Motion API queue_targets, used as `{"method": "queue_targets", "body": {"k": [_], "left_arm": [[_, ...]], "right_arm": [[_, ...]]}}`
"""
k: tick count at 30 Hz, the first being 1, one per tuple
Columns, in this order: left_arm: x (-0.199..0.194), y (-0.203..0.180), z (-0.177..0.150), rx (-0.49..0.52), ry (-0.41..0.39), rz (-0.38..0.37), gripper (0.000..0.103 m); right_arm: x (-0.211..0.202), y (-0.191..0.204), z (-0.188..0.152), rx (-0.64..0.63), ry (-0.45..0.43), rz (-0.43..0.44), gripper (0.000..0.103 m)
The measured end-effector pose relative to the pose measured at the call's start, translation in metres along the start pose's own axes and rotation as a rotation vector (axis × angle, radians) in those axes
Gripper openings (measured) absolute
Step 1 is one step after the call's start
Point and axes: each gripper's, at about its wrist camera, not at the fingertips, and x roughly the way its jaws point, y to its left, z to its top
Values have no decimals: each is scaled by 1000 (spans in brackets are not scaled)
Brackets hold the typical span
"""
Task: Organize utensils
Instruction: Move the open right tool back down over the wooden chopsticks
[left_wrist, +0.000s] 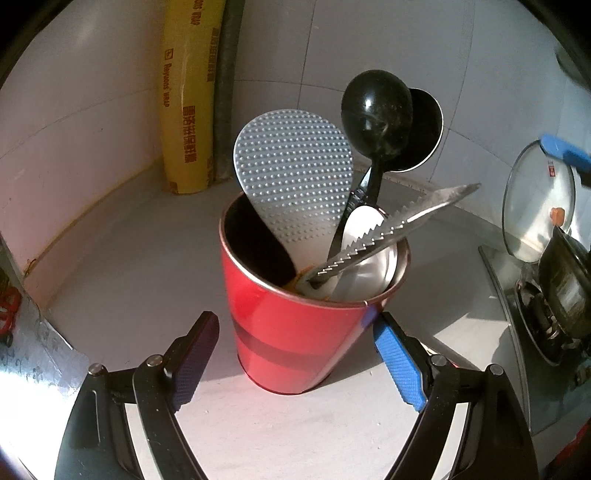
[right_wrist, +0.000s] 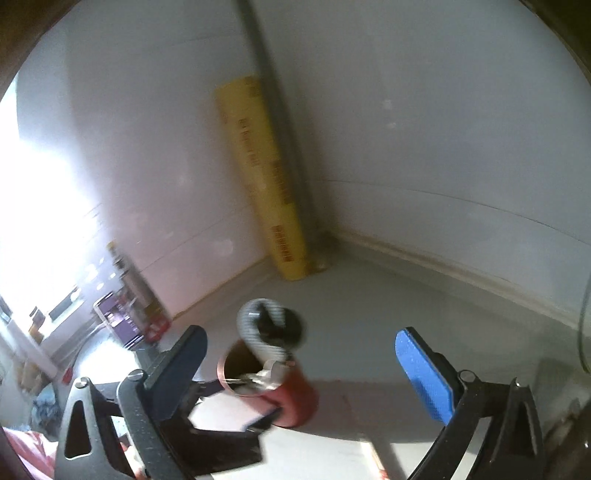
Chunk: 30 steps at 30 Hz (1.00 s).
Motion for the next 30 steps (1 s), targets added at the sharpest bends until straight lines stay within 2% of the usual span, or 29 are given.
{"method": "queue_targets", "body": {"k": [3,5,9,15,21,24,28,30], "left_arm": [[0,-2,1,5,-6,7,86],[0,-4,1,5,-11,3,86],[2,-4,2,-28,-3,-18,86],[8,-3,8,-65,-9,-36,87],[14,-16,7,22,-36,43,87],[17,-17,8,6,-45,50,87],[19,-17,9,-17,-51,64,87],[19,-17,9,-16,-53,64,87]], "right_arm": [[-8,-20,-4,40,-16,-24,103],[-8,-33,-9,61,4,-45,103],[2,-50,-26,52,98,-68,103],[28,-54,-59,-54,248,-171,103],[60,-58,-76,-88,327,-129,103],[78,-56,-80,-130,359,-126,103],[97,-50,-89,-139,429,-40,103],[107,-50,-92,-146,455,-32,103]]}}
